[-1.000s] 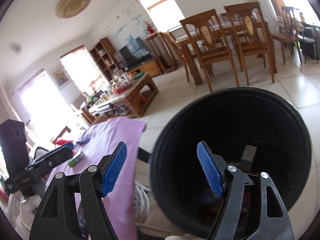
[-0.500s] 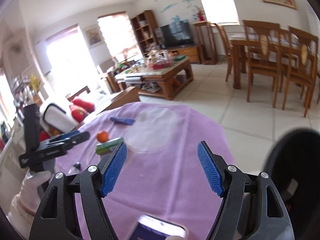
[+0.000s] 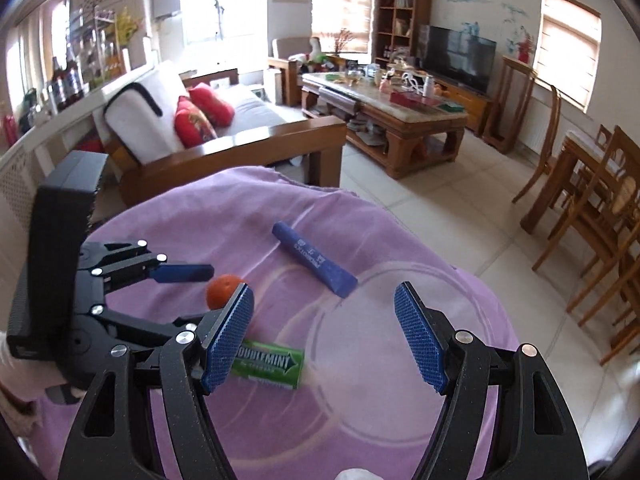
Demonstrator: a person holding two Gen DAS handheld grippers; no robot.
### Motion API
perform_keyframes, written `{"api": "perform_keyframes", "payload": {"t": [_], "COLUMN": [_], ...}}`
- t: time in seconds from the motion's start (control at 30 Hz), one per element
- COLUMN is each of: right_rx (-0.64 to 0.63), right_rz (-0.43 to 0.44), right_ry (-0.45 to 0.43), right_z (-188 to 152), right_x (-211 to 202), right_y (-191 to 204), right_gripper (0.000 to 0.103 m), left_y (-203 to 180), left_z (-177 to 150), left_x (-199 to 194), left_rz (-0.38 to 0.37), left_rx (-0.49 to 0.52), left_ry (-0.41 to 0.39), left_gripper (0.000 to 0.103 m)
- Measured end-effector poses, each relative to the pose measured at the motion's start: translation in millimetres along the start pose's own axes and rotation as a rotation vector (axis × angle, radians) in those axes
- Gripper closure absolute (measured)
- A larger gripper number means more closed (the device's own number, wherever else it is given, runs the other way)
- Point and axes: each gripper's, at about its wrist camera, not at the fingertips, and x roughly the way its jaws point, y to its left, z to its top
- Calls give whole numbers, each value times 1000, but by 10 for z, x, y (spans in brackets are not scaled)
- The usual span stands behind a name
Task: Collect trash
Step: 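Grasp the orange with the left tool while the right tool grasps the blue stick, then carry the orange and blue stick over the black bin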
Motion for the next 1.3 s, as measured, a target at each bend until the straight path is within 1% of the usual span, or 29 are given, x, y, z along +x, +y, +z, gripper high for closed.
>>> {"api": "perform_keyframes", "payload": {"t": [0.03, 0.13, 0.17, 0.2, 0.33, 0.43, 0.5, 0.53, 0.57, 0.67, 0.73, 0.77, 0.8, 0.93, 1.03, 1.13, 1.2, 1.23, 1.3], "right_rx": [-13, -50, -63, -76, -129, -155, -172, -171, -158, -137, -115, -100, -80, 8, 108, 222, 291, 324, 374], "right_rz": [10, 35, 42, 50, 58, 54, 40, 40, 51, 47, 47, 52, 56, 72, 103, 140, 165, 173, 179], "right_ry": [14, 36, 43, 51, 80, 100, 109, 103, 106, 111, 113, 109, 101, 50, -13, -75, -128, -158, -206], "right_z": [48, 99, 117, 138, 186, 225, 232, 233, 241, 250, 242, 251, 251, 211, 76, -124, -341, -474, -725], "right_x": [118, 375, 457, 534, 831, 1006, 1091, 1110, 1126, 1131, 1099, 1080, 1032, 688, 264, -182, -544, -751, -1114], "right_y": [-4, -6, 14, 38, 134, 206, 237, 247, 238, 231, 211, 200, 172, 34, -126, -262, -352, -404, -501], "right_gripper": [30, 31, 34, 40, 49, 56, 65, 67, 77, 85, 88, 92, 95, 95, 95, 95, 95, 95, 95], "left_y": [20, 50, 66, 81, 163, 248, 298, 309, 316, 314, 290, 288, 275, 232, 113, -68, -233, -388, -612], "left_z": [-15, -33, -41, -48, -87, -71, -57, -54, -54, -49, -25, -19, -15, -22, -23, -26, -26, -34, -66], "left_x": [-12, -63, -72, -86, -227, -308, -323, -330, -336, -349, -345, -341, -339, -381, -400, -480, -581, -664, -769], "left_rz": [-16, -6, -5, -2, -17, -4, -5, -3, -1, -5, -9, -11, -11, -4, 2, -21, -24, -18, -41], "left_rx": [-6, -11, -16, -22, -59, -86, -102, -105, -107, -109, -102, -98, -93, -59, -15, 17, 50, 89, 124], "left_ry": [-2, -16, -18, -20, -57, -77, -82, -84, -85, -88, -89, -91, -92, -117, -144, -183, -215, -240, -259], "left_gripper": [65, 65, 66, 66, 66, 66, 66, 66, 66, 66, 66, 66, 66, 66, 66, 66, 66, 66, 66]}}
